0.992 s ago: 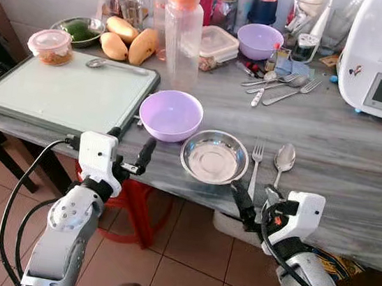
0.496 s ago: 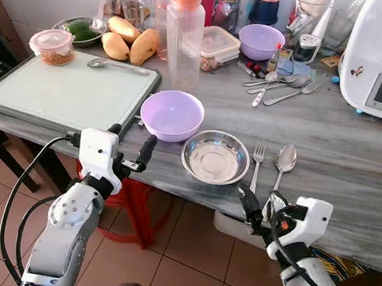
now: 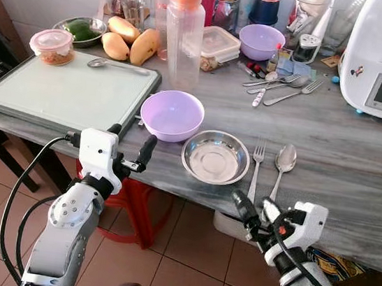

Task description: Setting the table

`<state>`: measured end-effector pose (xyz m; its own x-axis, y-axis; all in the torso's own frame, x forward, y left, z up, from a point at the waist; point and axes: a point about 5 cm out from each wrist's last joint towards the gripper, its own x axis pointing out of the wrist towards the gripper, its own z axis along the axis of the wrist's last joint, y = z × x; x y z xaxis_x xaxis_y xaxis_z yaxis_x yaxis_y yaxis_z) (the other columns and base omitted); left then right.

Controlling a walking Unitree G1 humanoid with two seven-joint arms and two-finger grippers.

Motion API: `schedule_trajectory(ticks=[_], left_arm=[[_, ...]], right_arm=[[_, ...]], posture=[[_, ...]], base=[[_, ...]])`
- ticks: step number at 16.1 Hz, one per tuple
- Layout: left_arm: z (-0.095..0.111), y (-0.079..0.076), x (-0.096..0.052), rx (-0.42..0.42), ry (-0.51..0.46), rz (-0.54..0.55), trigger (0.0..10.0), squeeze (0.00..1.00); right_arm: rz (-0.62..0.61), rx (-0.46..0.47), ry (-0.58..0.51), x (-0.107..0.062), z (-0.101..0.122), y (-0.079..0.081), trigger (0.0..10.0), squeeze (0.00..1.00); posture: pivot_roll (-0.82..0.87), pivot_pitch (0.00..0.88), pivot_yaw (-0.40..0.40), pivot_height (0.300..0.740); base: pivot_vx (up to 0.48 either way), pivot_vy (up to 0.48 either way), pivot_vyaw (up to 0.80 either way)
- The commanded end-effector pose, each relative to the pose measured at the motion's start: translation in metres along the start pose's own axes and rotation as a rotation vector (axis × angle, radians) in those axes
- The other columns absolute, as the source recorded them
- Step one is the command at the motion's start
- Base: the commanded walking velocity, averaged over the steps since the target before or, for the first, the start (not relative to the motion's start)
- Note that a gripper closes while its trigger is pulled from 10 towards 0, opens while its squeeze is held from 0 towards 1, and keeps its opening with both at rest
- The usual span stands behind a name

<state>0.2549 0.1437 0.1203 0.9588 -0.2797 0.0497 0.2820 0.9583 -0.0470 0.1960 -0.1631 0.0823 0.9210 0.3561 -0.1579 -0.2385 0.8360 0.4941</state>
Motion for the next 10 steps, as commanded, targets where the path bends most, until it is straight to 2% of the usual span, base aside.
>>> schedule_trajectory(ticks=[1,2,10], left_arm=[[-0.0027,0.0015,-0.0014,0.008,0.015,0.003,10.0,0.0],[-0.0028,0.0012,-0.0014,0.008,0.015,0.002,10.0,0.0],[-0.0031,0.0016,-0.0014,0.005,0.018,0.003,10.0,0.0]], right_arm=[[0.036,0.012,0.021,-0.0009,-0.0018,0.0046,10.0,0.03],[0.033,0.014,0.024,-0.0015,-0.0021,0.004,10.0,0.0],[-0.014,0.001,0.023,-0.01,-0.0009,-0.0039,10.0,0.0]], posture=[[0.01,0.017,0.067,0.74],[0.01,0.017,0.066,0.74],[0.0,0.021,0.068,0.74]], base=[[0.0,0.0,0.0],[0.0,0.0,0.0],[0.0,0.0,0.0]])
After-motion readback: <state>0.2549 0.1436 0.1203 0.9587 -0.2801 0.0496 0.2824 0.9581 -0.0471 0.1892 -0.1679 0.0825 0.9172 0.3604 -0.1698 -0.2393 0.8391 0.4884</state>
